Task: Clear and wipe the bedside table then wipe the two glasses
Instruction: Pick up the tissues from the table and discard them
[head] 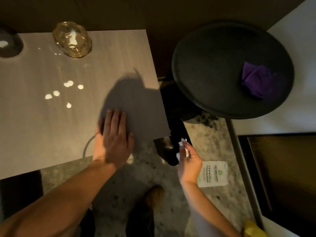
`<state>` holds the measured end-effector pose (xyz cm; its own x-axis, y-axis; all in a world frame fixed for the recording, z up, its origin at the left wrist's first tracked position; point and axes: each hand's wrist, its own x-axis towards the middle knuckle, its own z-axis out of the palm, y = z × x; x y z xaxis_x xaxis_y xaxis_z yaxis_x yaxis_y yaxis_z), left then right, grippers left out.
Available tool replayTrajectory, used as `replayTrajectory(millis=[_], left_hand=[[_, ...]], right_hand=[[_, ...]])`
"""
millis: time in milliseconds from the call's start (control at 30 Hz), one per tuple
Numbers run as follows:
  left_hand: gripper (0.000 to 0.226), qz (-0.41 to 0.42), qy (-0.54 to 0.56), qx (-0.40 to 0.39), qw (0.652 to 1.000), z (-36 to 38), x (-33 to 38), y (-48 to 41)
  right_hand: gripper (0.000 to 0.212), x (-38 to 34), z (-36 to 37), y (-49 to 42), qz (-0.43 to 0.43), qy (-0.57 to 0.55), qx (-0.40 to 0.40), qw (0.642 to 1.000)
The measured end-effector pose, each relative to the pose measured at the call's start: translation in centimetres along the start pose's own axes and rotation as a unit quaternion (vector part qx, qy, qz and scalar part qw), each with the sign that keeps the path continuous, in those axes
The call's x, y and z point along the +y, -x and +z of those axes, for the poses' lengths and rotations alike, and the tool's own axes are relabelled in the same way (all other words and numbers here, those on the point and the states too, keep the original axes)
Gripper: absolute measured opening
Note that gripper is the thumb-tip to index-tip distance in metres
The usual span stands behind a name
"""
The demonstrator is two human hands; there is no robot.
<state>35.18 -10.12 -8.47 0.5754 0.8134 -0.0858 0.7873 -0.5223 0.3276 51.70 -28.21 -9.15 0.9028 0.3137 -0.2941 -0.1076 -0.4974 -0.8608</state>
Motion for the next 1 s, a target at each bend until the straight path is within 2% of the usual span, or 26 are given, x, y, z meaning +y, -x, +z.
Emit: replayTrajectory(millis=[100, 233, 400, 533, 633, 867, 933, 1000], left_hand=[[0.074, 0.001, -0.04, -0.026, 0.999, 0.2, -0.1, 0.2], [0.072, -0.014, -0.093, -0.017, 0.995, 0.4, 0.4, 0.2], [0.073, -0.016, -0.09, -0.01, 0.996, 0.9, 0.3, 0.3], [0.074, -0.013, -0.093, -0.013, 0.995, 0.9, 0.4, 0.2], [0.073, -0.004, -0.103, -0.03, 0.994, 0.9, 0.2, 0.2], [0.075, -0.012, -0.124, -0.066, 0.99, 0.7, 0.2, -0.1], [0.076, -0.021, -0.112, -0.075, 0.991, 0.4, 0.3, -0.4], [0.08, -0.027, -0.096, -0.12, 0.988, -0.6, 0.6, -0.7]], right_hand=[[0.043, 3.2, 0.5, -2.6, 0.027, 0.101, -0.097, 0.99], [0.061, 8.3, 3.0, -6.6, 0.045, 0.229, -0.205, 0.951], [0.074, 11.6, 4.7, -9.2, 0.139, 0.257, -0.234, 0.927], [0.071, 11.7, 4.0, -10.2, 0.192, 0.29, -0.256, 0.902], [0.066, 10.3, 2.5, -10.1, 0.152, 0.309, -0.265, 0.901], [0.046, 2.5, -1.4, -7.4, 0.009, 0.31, -0.224, 0.924], [0.042, 0.1, -1.9, -6.3, -0.039, 0.324, -0.224, 0.918], [0.036, -2.4, -2.0, -5.1, -0.094, 0.336, -0.222, 0.91]])
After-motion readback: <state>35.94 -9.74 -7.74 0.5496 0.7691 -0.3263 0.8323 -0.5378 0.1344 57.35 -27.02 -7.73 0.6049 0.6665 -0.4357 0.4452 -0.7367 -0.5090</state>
